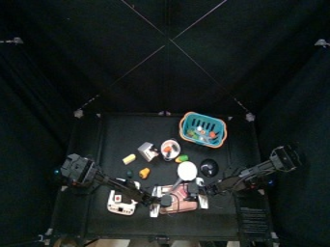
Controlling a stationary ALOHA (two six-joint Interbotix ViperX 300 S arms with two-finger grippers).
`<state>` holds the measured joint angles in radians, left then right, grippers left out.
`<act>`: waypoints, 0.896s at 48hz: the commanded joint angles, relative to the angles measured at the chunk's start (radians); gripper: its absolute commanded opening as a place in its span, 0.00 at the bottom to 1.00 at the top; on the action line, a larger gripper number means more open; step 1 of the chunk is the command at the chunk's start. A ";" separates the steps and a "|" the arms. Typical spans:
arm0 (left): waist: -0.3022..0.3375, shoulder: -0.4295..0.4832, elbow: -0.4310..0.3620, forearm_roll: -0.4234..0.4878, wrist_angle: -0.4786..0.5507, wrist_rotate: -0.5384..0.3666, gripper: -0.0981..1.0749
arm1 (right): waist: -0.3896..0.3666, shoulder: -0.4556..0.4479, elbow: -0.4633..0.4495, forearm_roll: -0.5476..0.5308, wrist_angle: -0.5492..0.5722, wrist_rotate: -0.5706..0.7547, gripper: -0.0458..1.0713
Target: Place cleaver back in holder
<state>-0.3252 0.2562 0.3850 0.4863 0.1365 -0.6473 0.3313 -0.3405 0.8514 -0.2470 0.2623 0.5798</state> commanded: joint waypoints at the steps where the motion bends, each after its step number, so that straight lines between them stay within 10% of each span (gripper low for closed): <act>1: 0.009 -0.043 -0.048 0.009 -0.011 0.009 0.35 | -0.014 -0.017 -0.015 -0.009 -0.015 0.000 0.49; 28: 0.025 -0.198 0.023 0.044 -0.008 0.011 0.82 | -0.025 -0.055 -0.015 -0.011 -0.011 -0.005 0.49; 43: 0.071 -0.396 0.135 0.092 -0.023 0.009 0.84 | -0.069 -0.078 -0.026 -0.018 -0.011 0.002 0.49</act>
<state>-0.2730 -0.0568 0.5093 0.5599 0.1273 -0.6351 0.2777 -0.3973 0.8498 -0.2638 0.2577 0.5798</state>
